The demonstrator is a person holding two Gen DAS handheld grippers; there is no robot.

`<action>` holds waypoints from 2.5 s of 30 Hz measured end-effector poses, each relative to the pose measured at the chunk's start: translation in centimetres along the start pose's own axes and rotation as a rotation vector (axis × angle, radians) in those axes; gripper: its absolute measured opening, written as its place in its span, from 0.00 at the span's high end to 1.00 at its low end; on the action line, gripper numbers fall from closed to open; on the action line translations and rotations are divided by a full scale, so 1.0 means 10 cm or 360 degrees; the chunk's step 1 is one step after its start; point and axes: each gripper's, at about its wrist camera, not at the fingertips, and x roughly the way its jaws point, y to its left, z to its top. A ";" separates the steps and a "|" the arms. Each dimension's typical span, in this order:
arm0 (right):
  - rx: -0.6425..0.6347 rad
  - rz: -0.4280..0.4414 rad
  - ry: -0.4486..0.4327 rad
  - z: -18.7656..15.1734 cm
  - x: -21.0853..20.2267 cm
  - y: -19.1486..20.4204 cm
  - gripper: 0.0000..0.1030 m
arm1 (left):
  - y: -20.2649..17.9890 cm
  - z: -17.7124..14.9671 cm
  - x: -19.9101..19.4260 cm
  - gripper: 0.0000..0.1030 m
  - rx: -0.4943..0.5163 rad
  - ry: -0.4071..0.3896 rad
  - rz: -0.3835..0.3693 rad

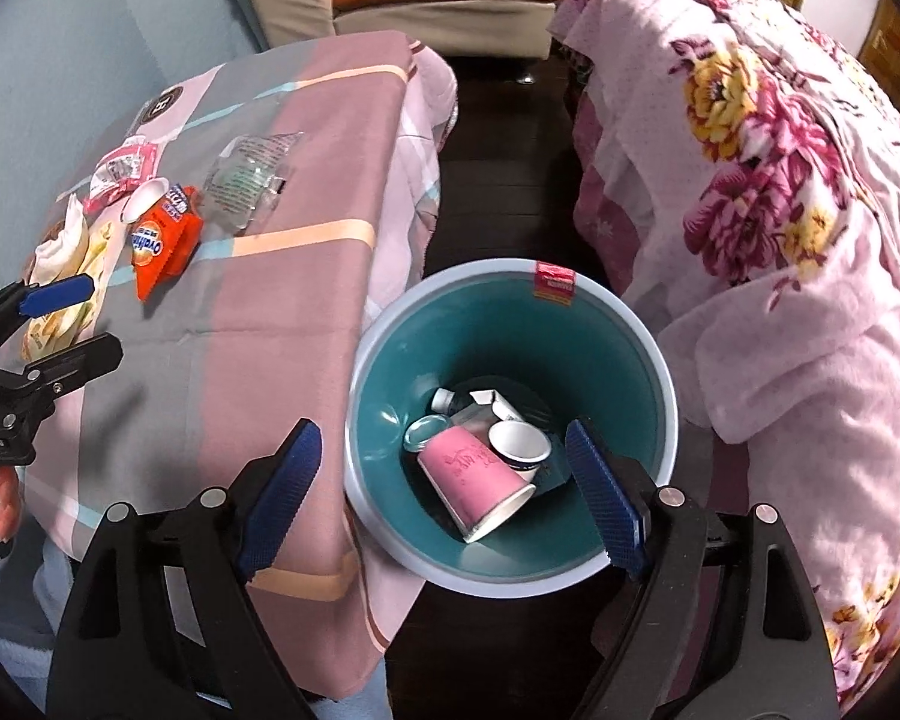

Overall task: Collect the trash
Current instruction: 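Move both grippers back over the table toward the Ovaltine wrapper, then grasp the orange Ovaltine wrapper with the left gripper while the right grasps the clear bag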

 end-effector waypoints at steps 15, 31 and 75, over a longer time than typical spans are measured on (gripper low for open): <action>-0.0177 0.0001 0.0060 0.39 0.11 0.44 0.22 | 0.34 0.06 0.11 0.09 -0.0088 0.0015 0.0030; -0.0197 0.0031 0.0100 0.65 0.31 0.44 0.22 | 0.49 0.28 0.31 0.09 -0.0078 0.0051 0.0061; -0.0213 0.0387 0.0118 1.45 1.05 1.10 0.67 | 1.01 0.13 0.25 0.38 -0.0186 0.0041 -0.0172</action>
